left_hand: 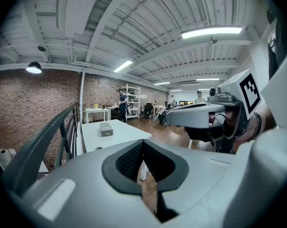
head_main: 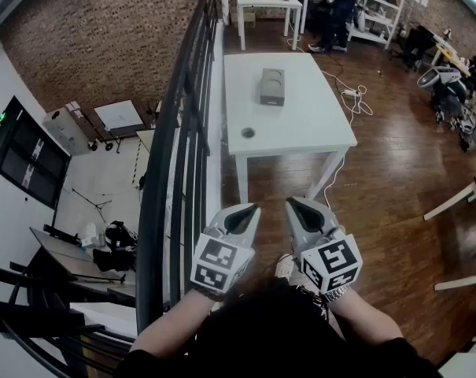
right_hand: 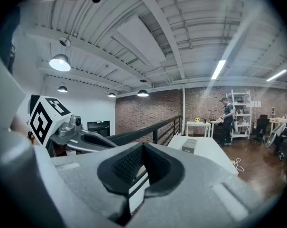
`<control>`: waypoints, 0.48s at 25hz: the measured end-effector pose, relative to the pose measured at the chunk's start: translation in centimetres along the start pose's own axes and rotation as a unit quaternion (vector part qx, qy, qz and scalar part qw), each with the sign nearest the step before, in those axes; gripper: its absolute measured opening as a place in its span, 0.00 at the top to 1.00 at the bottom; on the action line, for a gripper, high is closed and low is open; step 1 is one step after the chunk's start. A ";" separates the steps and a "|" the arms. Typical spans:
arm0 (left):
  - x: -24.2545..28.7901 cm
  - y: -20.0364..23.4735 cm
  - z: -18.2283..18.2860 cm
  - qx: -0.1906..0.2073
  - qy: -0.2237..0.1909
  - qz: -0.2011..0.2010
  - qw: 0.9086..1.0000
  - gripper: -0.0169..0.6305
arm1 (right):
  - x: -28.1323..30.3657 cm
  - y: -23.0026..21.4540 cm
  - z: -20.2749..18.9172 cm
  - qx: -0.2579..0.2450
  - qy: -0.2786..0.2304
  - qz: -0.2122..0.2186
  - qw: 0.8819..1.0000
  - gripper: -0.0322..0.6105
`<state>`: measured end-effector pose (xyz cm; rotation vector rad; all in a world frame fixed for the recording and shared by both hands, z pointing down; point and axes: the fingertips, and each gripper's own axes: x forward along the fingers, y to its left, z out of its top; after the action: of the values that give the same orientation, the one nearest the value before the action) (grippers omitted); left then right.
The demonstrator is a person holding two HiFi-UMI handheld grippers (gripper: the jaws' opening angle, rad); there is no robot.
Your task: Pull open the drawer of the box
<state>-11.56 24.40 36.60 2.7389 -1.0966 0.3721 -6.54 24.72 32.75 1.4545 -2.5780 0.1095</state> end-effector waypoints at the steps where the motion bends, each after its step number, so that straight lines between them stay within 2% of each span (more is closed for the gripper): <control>1: 0.7 0.2 0.0 -0.001 0.002 0.002 1.000 0.95 | 0.4 -0.7 -0.1 0.001 0.000 0.001 1.000 0.96; 12: 8.7 2.6 1.1 -0.008 0.023 0.019 1.000 0.95 | 4.3 -8.2 -0.6 0.015 0.004 0.017 1.000 0.96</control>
<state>-7.07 16.59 38.23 2.6859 -1.1365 0.4272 -1.58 16.97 34.01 1.4183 -2.6058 0.1600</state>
